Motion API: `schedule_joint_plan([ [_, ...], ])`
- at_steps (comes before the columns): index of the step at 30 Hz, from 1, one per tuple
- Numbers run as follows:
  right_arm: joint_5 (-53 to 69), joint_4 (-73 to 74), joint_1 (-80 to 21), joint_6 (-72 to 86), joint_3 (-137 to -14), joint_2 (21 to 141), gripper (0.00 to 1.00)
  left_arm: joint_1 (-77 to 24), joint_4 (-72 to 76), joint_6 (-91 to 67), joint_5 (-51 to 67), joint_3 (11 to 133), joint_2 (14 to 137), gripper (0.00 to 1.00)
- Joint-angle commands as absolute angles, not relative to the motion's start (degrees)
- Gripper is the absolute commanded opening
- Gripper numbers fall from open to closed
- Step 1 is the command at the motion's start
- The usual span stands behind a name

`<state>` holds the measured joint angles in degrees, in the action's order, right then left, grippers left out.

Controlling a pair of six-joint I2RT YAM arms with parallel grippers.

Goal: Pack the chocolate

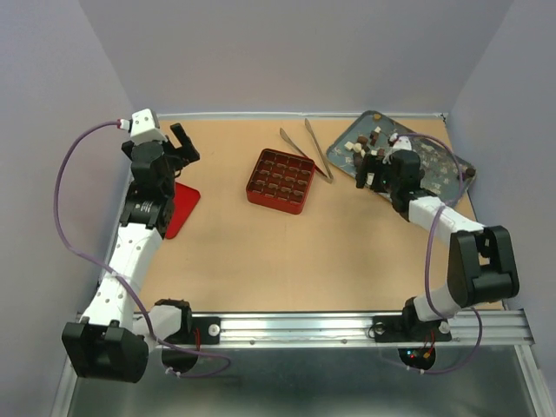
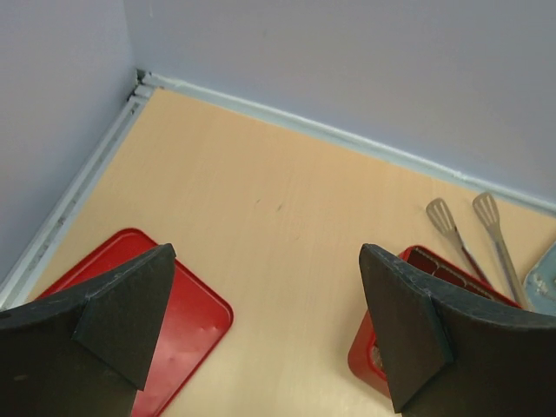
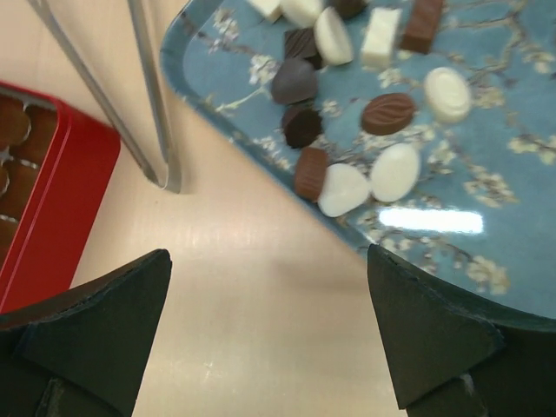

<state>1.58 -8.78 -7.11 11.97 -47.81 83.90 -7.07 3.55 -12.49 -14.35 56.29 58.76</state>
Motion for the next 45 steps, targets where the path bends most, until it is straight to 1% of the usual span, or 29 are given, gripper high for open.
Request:
schedule_joint_plan([
  [1, 2.0, -8.8, -11.4, 10.1, -53.5, 87.8, 0.97, -7.4, 1.9, -12.1, -12.0, 59.6, 60.6, 0.99],
  [4, 1.8, -9.0, -13.9, 8.6, -55.4, 92.2, 0.95, -7.4, 1.9, -12.2, -11.1, 59.6, 60.6, 0.99],
  [10, 4.8, -9.3, -15.6, 7.0, -58.7, 98.0, 0.89, -7.4, 1.8, -12.0, -11.2, 59.4, 60.2, 0.99],
  [21, 7.9, -11.2, -16.3, 4.0, -65.3, 107.7, 0.88, -7.4, 1.8, -11.9, -10.5, 59.7, 60.6, 0.99],
  [28, 10.3, -12.9, -16.7, 3.7, -68.1, 111.3, 0.88, -7.4, 1.9, -11.5, -10.6, 59.8, 60.8, 0.99],
  [45, 8.1, -17.0, -19.8, 0.5, -74.6, 119.6, 0.87, -7.4, 1.9, -10.8, -11.0, 60.0, 61.1, 0.99],
])
